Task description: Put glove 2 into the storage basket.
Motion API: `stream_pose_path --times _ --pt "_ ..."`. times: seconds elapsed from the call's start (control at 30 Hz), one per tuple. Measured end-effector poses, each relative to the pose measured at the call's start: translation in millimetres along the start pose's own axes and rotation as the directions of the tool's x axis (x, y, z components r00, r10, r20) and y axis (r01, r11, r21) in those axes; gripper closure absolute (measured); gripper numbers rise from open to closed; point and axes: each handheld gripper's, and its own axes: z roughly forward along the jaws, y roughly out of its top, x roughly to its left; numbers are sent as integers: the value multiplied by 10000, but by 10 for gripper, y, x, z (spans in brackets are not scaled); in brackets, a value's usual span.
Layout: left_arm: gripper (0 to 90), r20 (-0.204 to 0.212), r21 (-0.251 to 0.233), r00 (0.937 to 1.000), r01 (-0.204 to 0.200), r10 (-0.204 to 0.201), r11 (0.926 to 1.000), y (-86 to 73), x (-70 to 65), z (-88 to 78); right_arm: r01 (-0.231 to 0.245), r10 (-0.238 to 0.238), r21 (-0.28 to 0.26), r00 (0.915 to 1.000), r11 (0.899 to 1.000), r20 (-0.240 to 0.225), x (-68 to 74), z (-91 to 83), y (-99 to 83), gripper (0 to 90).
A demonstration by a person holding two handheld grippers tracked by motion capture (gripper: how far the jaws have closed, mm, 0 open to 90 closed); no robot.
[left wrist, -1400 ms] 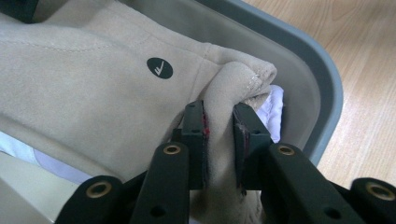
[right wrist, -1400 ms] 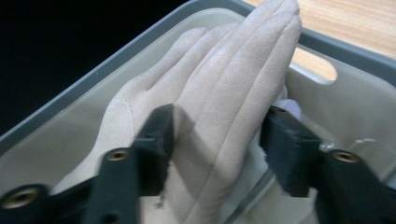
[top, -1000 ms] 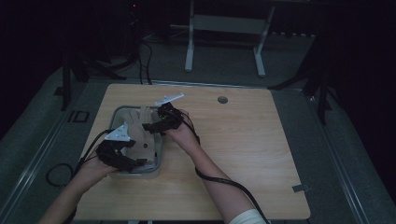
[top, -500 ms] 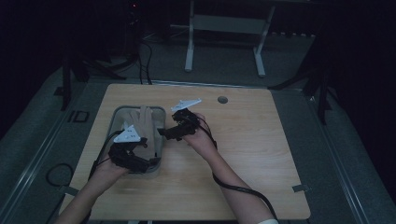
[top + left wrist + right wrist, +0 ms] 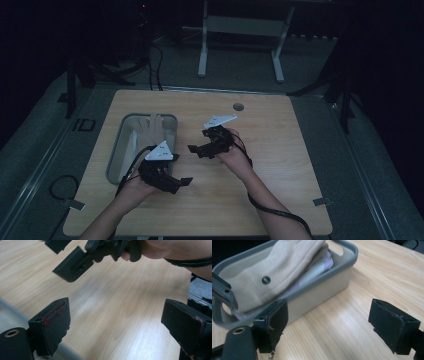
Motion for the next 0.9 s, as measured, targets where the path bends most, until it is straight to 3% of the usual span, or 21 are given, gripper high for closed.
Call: stream_pose_path --times 0.2,0.43,0.67,0.77,0.9 --pt "88 253 37 9993 -270 269 9996 -6 -142 174 -23 22 168 10000 9999 52 -49 -83 -196 157" --pt "88 1047 -24 9943 -214 216 9998 -110 -283 414 -132 131 231 9999 9996 28 -108 -135 -427 158" --pt "88 1166 284 9917 -581 545 9979 -227 -386 619 -86 87 301 10000 9995 -31 -178 -214 -673 161" --pt "88 1231 305 9907 -617 575 9976 -256 -395 674 -42 41 455 10000 9990 41 -209 -248 -805 161" --pt "88 1363 273 9897 -481 439 9985 -297 -397 740 -340 340 199 9994 9992 -22 -267 -312 -969 161"
